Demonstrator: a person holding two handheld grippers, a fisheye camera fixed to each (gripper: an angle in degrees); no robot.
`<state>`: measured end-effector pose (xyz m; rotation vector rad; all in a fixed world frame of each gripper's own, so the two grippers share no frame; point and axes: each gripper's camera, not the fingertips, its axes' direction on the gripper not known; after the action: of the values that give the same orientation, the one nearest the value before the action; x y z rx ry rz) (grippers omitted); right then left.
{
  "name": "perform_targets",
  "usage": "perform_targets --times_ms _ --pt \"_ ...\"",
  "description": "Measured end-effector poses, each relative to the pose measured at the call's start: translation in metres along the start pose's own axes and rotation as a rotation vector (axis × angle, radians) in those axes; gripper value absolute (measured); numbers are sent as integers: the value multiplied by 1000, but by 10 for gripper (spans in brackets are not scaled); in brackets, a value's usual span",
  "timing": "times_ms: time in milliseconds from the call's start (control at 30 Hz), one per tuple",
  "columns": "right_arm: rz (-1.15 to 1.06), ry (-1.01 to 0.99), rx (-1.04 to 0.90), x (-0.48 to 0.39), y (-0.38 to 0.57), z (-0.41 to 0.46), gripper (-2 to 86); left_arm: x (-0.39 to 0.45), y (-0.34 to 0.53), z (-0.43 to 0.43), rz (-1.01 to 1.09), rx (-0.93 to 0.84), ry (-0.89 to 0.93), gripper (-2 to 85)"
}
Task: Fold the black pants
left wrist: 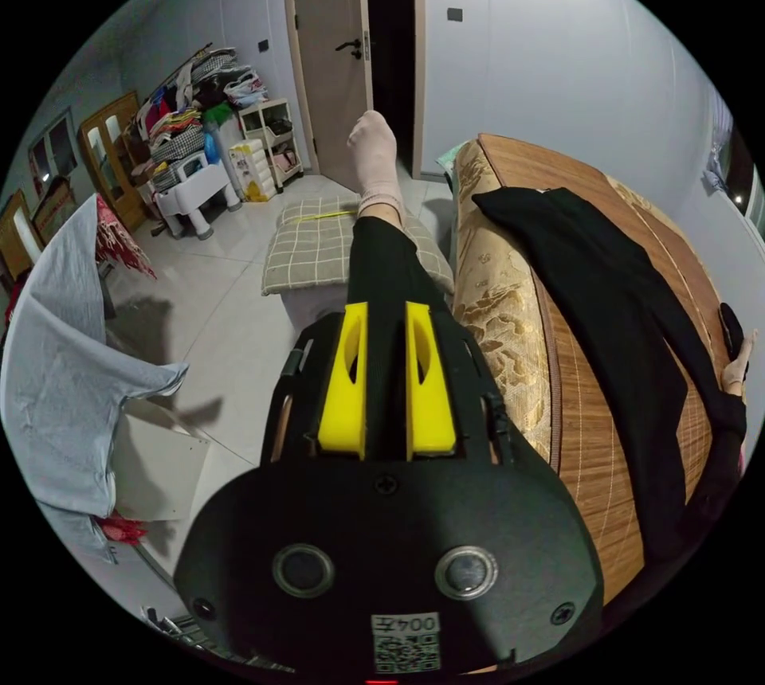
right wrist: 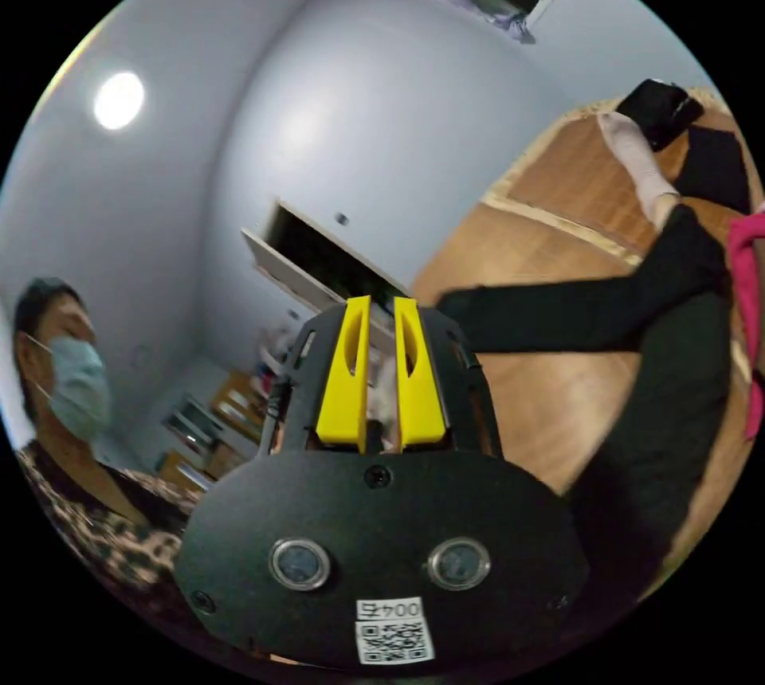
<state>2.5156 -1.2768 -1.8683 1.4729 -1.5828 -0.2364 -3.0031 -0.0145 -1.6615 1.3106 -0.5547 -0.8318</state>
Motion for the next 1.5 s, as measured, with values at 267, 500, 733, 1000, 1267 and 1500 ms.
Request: perform_targets --times_ms 267,500,733,1000,1267,1500 --pt "-136 -376 216 -203 -89 -75 9 6 -1 3 20 -10 -18 57" --pt "-312 -582 206 -322 -110 -130 -7 17 -5 8 20 -12 -19 32" --pt "-318 -608 221 -353 -121 -150 -8 33 -12 13 22 -13 -19 28" --pt "-400 -601 253 -365 -130 -172 -8 62 -23 22 21 -14 -24 29" --pt "-433 -576 284 -360 -144 -159 -8 98 -35 30 28 -17 -36 24" --pt "-445 -591 278 -341 -161 -120 -7 138 -48 39 35 -19 -48 20"
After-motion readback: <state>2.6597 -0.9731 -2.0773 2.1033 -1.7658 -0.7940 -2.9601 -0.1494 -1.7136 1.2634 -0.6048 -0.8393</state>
